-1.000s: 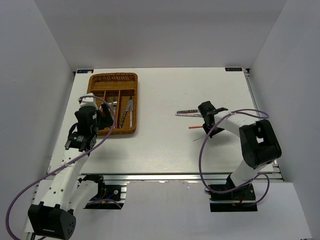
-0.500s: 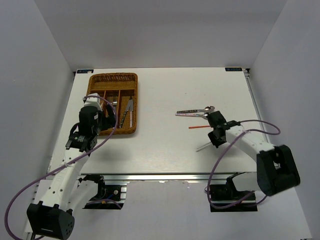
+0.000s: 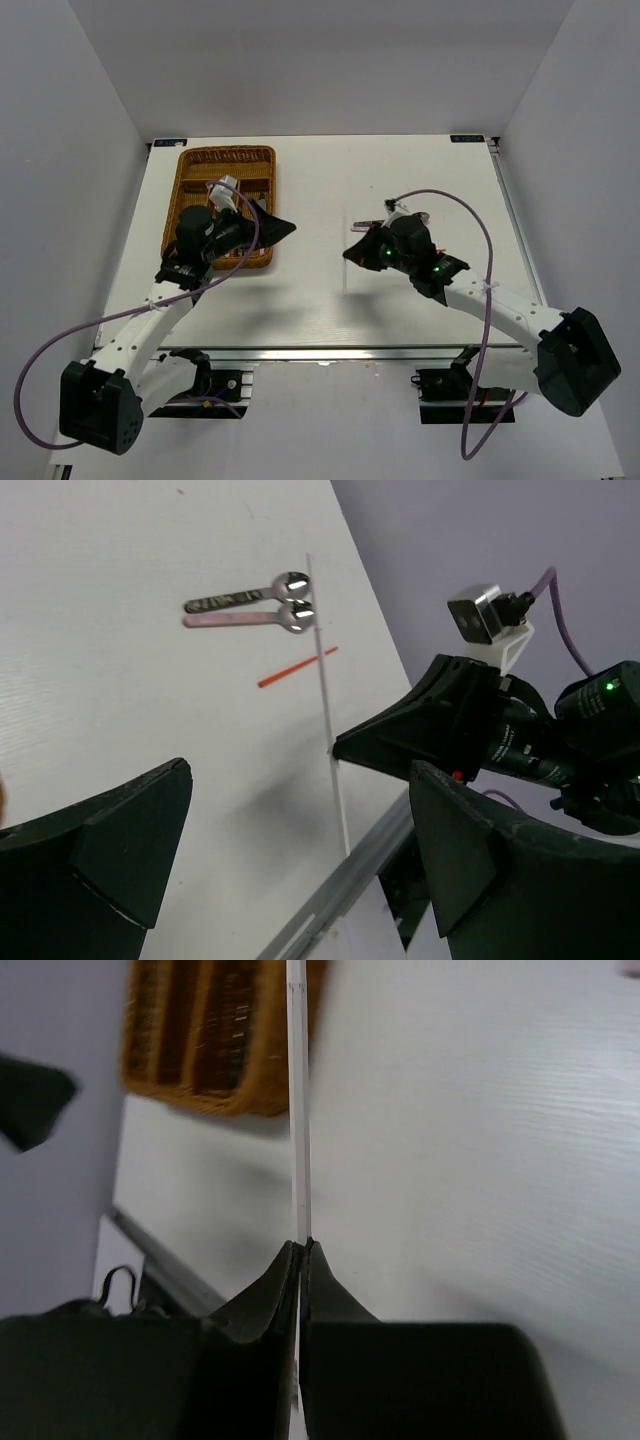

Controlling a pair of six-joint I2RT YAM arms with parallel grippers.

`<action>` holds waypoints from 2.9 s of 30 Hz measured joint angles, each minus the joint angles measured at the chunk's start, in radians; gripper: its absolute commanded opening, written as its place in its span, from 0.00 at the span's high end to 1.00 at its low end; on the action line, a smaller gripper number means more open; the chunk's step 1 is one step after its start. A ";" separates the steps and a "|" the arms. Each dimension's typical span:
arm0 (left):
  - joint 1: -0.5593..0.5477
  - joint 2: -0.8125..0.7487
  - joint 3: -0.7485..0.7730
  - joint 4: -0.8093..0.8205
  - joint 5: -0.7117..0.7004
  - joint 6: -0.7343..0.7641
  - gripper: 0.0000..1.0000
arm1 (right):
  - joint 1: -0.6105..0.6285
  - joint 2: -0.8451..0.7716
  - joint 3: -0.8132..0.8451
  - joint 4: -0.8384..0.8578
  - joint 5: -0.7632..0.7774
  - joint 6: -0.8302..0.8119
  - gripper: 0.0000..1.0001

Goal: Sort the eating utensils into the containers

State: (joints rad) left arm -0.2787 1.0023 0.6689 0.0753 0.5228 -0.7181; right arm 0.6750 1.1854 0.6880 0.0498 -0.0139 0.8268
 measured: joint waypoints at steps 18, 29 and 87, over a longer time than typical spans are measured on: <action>-0.048 0.051 -0.001 0.074 -0.018 -0.059 0.75 | 0.239 0.244 0.232 0.245 -0.213 -0.129 1.00; -0.053 0.173 0.185 -0.198 -0.211 0.113 1.00 | 0.227 0.209 0.239 0.186 -0.124 -0.141 0.47; 0.168 -0.146 0.161 -0.509 -0.966 0.473 0.02 | -0.170 0.537 0.518 -0.866 0.506 0.415 0.30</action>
State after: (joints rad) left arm -0.1104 0.8562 0.8299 -0.4339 -0.4435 -0.2455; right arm 0.5049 1.7226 1.2057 -0.8158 0.4919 1.2423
